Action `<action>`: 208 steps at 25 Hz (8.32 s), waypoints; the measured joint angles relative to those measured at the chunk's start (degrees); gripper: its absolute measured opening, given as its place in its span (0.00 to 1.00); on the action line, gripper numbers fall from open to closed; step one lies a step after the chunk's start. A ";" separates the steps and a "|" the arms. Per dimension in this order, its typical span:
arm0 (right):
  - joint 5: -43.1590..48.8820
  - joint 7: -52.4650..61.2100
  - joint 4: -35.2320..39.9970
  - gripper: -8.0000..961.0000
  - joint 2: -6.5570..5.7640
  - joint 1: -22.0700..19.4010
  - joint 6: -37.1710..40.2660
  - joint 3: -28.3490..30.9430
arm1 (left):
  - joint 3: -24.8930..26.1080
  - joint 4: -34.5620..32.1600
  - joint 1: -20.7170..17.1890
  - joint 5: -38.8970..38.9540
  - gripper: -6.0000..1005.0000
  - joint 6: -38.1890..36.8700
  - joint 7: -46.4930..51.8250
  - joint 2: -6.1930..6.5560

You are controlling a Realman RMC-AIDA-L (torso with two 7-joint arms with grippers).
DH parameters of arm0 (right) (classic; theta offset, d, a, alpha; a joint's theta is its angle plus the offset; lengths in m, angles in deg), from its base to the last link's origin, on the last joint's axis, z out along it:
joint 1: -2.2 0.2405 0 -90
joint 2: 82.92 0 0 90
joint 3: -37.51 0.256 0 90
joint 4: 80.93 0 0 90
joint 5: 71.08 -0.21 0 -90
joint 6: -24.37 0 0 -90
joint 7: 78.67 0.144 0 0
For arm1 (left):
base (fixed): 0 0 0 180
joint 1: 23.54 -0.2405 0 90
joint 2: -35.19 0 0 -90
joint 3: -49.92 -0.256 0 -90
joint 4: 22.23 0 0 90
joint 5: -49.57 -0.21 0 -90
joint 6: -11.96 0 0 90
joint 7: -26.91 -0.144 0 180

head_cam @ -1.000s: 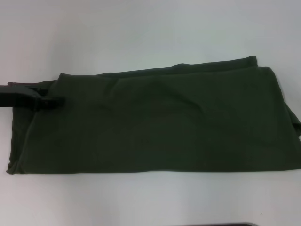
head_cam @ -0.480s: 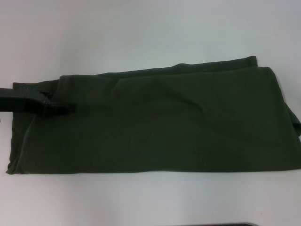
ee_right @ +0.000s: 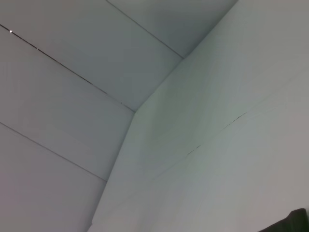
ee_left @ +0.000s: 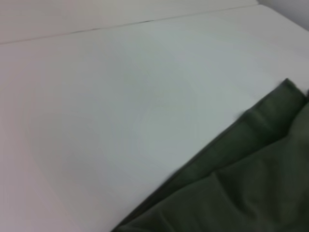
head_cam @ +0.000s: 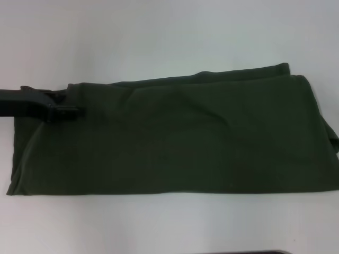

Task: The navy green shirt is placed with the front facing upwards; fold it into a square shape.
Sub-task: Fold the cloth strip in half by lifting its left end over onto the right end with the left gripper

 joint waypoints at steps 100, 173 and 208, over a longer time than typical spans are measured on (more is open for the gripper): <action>0.00 -0.27 -0.19 0.84 0.17 -0.87 -0.29 0.02 | -6.83 0.54 0.36 -2.27 0.24 8.40 7.78 0.14; 0.00 -1.68 -0.39 0.85 0.37 -0.21 -0.66 -0.24 | 7.31 -3.66 -2.61 -0.33 0.63 -4.20 10.18 1.35; -6.15 -8.00 -0.47 0.97 1.67 0.26 -3.82 0.11 | 9.70 -6.20 -4.25 -7.55 0.86 -6.50 18.06 2.58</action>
